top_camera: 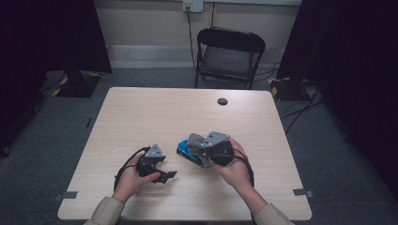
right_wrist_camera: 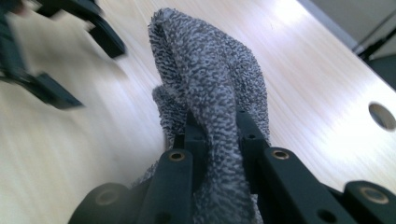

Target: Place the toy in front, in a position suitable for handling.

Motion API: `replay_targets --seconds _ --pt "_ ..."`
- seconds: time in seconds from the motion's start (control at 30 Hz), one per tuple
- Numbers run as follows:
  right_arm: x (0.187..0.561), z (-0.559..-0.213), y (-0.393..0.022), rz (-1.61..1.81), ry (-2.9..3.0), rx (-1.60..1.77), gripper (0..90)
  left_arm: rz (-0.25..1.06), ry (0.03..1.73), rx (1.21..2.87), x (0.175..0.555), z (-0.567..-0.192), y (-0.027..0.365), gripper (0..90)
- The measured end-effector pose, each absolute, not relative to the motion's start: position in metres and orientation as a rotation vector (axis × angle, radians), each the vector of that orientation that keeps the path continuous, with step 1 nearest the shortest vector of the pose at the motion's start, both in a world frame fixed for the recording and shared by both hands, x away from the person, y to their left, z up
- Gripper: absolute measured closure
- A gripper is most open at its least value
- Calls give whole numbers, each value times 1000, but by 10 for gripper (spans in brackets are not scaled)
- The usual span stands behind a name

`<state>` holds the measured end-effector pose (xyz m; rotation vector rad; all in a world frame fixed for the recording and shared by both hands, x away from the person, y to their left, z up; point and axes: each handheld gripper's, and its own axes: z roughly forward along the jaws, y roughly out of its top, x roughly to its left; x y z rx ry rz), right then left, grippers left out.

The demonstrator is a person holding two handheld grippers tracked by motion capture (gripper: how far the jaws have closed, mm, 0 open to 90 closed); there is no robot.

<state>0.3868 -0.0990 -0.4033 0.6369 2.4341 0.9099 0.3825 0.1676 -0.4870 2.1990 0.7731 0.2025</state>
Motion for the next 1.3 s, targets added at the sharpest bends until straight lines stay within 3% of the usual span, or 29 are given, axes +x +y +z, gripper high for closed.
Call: replay_targets --seconds 0.27,0.4,0.57,0.73,1.0,1.3 --pt "414 -443 -140 835 2457 829 773 192 763 2204 383 -487 164 185" --pt "417 -451 -149 840 2444 889 676 185 758 2211 384 -490 162 186" --pt "414 -451 -153 834 2467 871 471 187 764 2211 384 -490 164 187" --pt "410 -451 -158 852 2520 877 434 190 762 2212 385 -490 163 188" --pt "413 -470 -155 796 2572 890 499 188 755 2213 385 -490 161 193" --pt "411 -470 -151 675 2566 856 738 197 760 2206 390 -490 161 193"
